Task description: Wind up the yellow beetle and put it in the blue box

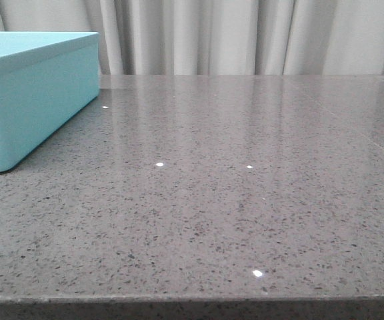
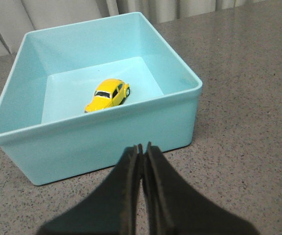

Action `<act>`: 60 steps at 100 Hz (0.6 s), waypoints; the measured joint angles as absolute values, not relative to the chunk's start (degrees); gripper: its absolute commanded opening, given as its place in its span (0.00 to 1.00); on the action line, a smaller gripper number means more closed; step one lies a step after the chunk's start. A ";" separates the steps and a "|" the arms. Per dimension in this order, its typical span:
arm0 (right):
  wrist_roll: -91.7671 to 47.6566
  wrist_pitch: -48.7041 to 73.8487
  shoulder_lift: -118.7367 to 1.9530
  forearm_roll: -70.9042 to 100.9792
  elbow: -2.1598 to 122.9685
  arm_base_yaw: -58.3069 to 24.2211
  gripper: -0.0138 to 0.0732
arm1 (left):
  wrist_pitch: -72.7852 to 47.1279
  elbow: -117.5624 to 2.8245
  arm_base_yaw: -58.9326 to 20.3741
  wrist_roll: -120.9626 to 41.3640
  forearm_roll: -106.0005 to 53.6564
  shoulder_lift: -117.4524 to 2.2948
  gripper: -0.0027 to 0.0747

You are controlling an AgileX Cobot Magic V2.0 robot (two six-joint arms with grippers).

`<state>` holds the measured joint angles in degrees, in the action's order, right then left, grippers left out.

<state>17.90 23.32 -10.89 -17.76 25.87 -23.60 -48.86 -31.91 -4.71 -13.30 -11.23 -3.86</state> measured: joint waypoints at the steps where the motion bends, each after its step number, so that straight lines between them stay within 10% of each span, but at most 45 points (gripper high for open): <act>1: 17.90 22.97 -10.89 -17.88 25.42 -23.60 0.08 | -48.59 -31.44 -4.71 -13.30 -11.23 -3.62 0.01; 60: 17.90 12.34 -10.89 -18.56 20.69 -23.60 0.08 | -45.53 -24.85 -4.71 -13.17 -11.11 -0.61 0.01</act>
<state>17.90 12.34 -10.89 -18.56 20.69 -23.60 -45.53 -24.85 -4.71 -13.17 -11.11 -0.61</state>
